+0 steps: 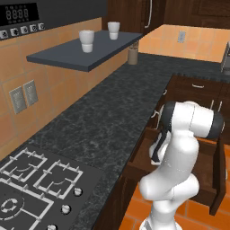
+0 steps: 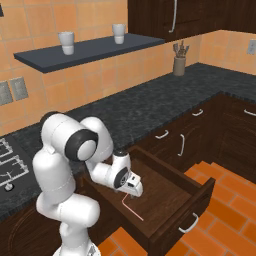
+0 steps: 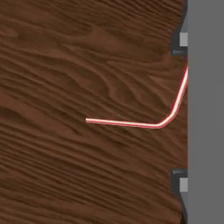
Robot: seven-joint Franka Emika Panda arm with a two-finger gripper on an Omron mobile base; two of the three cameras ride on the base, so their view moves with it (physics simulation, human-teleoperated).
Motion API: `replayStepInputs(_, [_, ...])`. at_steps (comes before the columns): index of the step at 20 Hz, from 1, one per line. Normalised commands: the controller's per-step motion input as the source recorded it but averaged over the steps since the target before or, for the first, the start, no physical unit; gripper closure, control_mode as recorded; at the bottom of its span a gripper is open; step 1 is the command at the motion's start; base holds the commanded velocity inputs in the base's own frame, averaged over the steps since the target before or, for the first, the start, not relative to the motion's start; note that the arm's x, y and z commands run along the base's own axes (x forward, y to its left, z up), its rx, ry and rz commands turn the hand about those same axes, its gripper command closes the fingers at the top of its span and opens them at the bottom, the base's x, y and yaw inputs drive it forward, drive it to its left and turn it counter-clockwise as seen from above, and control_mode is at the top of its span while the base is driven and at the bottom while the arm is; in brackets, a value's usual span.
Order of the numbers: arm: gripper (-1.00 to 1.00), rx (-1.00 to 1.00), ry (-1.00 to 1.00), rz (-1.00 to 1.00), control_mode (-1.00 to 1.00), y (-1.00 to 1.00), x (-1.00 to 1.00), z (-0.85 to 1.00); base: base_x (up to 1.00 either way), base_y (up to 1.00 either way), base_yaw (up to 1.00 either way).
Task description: Take a straw from the drawer in front and place it inside the glass cup on the dining counter.
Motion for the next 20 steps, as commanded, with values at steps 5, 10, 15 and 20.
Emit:
replayStepInputs(5, [-1.00,0.02,0.00,0.00,-1.00,0.03,0.37,-0.16,0.00,0.00,0.00])
replayStepInputs(10, [-1.00,0.01,0.00,0.00,-1.00,0.00,0.28,-0.23,0.00,0.00,0.00])
replayStepInputs(15, [-1.00,0.00,0.00,0.00,-1.00,0.00,0.07,-0.34,0.00,0.00,0.00])
replayStepInputs(20, [-1.00,0.01,0.00,0.00,-1.00,-0.04,0.08,-0.32,0.00,0.00,0.00])
